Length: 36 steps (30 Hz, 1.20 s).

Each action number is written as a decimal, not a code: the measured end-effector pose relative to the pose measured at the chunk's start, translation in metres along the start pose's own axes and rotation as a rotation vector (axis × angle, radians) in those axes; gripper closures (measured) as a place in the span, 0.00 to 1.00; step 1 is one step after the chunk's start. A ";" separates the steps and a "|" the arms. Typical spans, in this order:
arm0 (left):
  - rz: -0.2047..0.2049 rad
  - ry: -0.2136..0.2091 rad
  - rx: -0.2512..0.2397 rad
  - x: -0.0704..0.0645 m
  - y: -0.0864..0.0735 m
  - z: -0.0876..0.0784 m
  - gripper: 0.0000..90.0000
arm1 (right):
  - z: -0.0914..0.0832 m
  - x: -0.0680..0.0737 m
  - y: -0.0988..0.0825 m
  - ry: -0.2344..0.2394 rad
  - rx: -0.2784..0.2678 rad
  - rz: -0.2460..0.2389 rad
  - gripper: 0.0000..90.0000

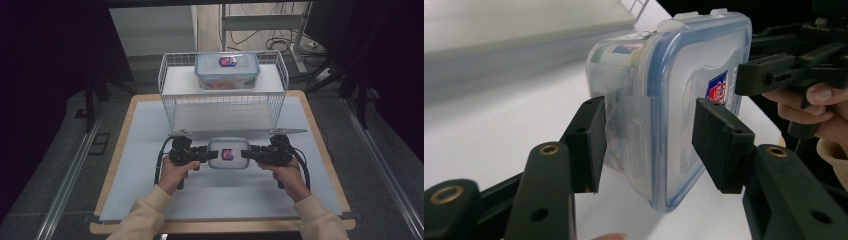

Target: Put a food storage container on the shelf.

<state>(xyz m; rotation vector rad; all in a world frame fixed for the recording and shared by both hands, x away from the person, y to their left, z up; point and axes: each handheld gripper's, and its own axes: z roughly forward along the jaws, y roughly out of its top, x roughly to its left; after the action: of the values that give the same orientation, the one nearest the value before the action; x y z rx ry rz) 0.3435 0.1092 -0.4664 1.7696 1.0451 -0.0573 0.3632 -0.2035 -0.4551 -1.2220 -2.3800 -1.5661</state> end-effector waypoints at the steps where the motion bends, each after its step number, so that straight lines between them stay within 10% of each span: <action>1: 0.002 -0.001 -0.002 -0.001 0.002 -0.001 0.54 | -0.001 0.000 0.002 0.001 -0.002 0.001 0.58; 36: 0.106 0.017 -0.071 -0.024 0.091 -0.036 0.54 | -0.031 0.021 0.086 -0.003 -0.093 -0.065 0.58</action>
<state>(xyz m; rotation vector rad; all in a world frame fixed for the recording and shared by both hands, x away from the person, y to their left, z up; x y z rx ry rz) 0.3740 0.1145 -0.3709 1.7605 0.9526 0.0599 0.3907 -0.2004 -0.3655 -1.1742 -2.3975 -1.7136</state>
